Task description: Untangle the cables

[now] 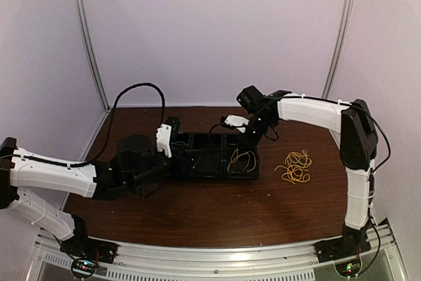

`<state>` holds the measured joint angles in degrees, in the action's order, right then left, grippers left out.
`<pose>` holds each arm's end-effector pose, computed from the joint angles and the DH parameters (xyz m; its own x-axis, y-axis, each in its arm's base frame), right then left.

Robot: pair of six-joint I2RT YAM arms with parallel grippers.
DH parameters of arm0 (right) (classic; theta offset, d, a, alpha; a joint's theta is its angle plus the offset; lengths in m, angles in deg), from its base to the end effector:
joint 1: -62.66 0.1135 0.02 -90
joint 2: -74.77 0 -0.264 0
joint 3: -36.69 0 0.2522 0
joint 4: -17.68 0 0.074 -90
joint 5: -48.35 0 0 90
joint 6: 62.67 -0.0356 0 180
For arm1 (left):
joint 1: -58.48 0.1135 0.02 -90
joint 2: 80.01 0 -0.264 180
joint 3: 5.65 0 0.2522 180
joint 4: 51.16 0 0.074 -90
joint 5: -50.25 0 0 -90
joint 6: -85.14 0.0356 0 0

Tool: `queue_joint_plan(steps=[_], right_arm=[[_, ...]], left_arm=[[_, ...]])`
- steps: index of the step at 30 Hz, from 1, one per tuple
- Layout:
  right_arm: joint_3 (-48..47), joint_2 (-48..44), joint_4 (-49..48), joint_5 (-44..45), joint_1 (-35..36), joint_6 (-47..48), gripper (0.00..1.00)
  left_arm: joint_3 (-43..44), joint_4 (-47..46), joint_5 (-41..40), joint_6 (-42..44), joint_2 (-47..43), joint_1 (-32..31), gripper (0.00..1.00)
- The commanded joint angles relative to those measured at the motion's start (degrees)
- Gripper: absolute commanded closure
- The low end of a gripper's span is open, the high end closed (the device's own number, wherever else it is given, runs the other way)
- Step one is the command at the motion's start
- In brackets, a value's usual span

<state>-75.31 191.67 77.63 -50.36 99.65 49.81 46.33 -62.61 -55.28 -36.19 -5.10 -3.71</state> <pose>0.3459 0.2673 0.2286 -0.4210 -0.7903 -0.4451 -0.8735 0.4855 -0.0358 0.1436 -0.2518 0.2486 -0.4588 -0.2040 -0.8648 0.5751 0.6737 -0.4640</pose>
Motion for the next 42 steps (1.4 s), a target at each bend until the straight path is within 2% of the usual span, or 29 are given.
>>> queue_joint_plan(steps=[1, 4, 9, 12, 15, 19, 23, 26, 33, 39, 42], right_arm=[[-0.5, -3.6, 1.2, -0.7, 0.1, -0.6, 0.59], [-1.6, -4.1, 0.0, -2.8, -0.5, -1.2, 0.56], [-5.9, -4.1, 2.8, -9.0, -1.8, -2.1, 0.51], [-6.1, -3.9, 2.6, -9.7, -2.2, -2.2, 0.52], [-5.4, -2.8, 2.2, -9.5, -2.4, -2.1, 0.56], [-5.0, -0.9, 1.8, -11.3, -3.2, -2.5, 0.65], [-5.5, -0.6, 1.9, -14.0, -4.5, -2.8, 0.78], [-5.5, -0.8, 1.9, -14.9, -5.1, -3.0, 0.84], [-5.3, -0.6, 2.0, -16.7, -5.4, -3.1, 0.9], [-5.5, 0.1, 1.8, -17.5, -5.4, -3.0, 0.91], [-5.5, 0.1, 1.8, -17.8, -5.5, -3.1, 0.92]], left_arm=[[2.2, -0.7, 0.1, 1.2, 0.6, 0.2, 0.34], [2.1, -1.0, 0.5, 1.2, 0.6, 0.2, 0.34], [3.1, -0.6, 6.1, 5.2, 2.9, 0.1, 0.34], [4.8, -0.2, 7.5, 11.5, 7.2, -0.6, 0.34], [8.1, -1.4, 5.1, 17.5, 12.7, -2.3, 0.35], [9.6, -10.8, 1.9, 23.6, 18.9, -3.5, 0.36], [16.4, -10.6, -5.6, 28.1, 26.0, -3.4, 0.35], [21.5, -8.6, -9.7, 29.1, 30.7, -3.0, 0.35], [27.8, -6.5, -11.6, 27.4, 36.2, -0.1, 0.35], [29.9, -6.1, -12.1, 28.0, 38.4, 1.9, 0.36], [31.8, -4.9, -8.5, 27.8, 39.9, 3.8, 0.44]])
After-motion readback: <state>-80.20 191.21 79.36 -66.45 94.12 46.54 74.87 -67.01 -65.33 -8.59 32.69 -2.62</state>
